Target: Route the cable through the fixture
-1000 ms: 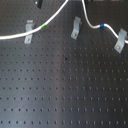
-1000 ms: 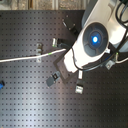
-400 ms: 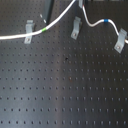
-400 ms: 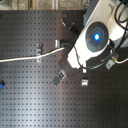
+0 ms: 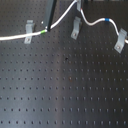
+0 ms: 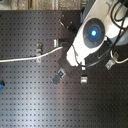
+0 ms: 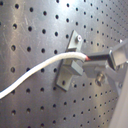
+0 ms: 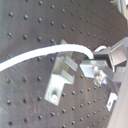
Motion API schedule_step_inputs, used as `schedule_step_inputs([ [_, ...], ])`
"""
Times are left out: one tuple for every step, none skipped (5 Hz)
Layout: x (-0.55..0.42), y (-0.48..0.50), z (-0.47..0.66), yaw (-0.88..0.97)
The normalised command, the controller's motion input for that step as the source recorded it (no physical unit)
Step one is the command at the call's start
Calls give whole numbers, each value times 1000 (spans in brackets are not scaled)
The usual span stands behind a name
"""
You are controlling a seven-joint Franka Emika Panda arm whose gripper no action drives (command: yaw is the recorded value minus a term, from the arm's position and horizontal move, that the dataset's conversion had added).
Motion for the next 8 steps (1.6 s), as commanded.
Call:
schedule_step_inputs([
  [-232, 68, 324, 226],
  [20, 19, -1, 0],
  [298, 162, 105, 163],
  [164, 117, 215, 420],
  [-54, -39, 257, 6],
  [-211, -9, 206, -91],
  [-115, 163, 10, 34],
  [43, 209, 72, 9],
])
